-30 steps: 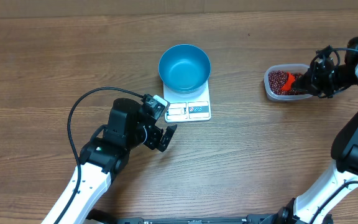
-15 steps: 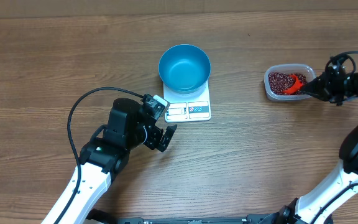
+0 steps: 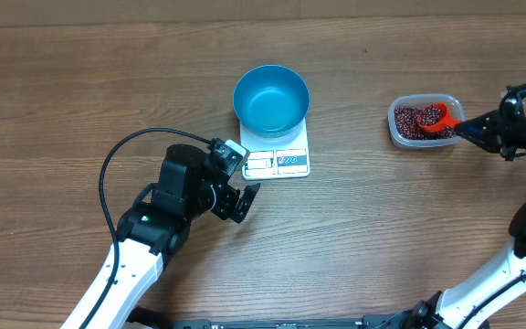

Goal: Scoop item into bowl and weigh 150g on scale
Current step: 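Scoop beans and lift the filled scoop out of the tub, then carry the filled scoop left over the blue bowl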

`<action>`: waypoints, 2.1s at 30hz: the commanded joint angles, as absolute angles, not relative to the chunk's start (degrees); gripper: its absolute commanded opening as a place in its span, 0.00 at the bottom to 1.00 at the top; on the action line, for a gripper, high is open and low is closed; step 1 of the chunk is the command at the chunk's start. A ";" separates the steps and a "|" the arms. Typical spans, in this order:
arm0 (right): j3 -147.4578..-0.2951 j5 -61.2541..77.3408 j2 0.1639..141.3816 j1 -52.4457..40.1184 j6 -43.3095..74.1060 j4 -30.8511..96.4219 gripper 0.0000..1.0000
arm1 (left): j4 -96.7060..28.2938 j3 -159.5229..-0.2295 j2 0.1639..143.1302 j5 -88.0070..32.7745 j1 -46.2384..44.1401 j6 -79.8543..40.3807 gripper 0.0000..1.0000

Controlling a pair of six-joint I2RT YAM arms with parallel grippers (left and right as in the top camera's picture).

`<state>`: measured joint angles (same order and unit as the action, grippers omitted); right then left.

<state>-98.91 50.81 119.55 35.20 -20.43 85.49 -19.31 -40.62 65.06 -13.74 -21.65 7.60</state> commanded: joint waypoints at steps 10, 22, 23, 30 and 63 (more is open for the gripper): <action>-98.61 61.84 119.77 36.25 -33.26 91.05 0.04 | -19.46 -41.82 65.25 -14.41 -21.39 7.05 0.99; -98.61 71.75 119.77 33.54 -39.51 97.12 0.04 | -19.46 -41.82 65.25 -14.44 -21.39 7.05 0.99; -98.61 72.20 119.77 33.06 -39.51 97.12 0.04 | -19.46 -41.82 65.25 -14.41 -21.39 7.05 1.00; -98.61 75.35 119.77 27.66 -39.27 97.12 0.04 | -19.46 -41.82 65.25 -14.41 -21.39 7.05 0.99; -110.43 40.14 119.70 -8.40 7.92 66.50 0.04 | -19.46 -41.82 65.25 -14.41 -21.39 7.05 1.00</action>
<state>-105.06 52.38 120.03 -6.44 3.03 65.91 -19.40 -40.62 65.06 -13.74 -21.65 7.60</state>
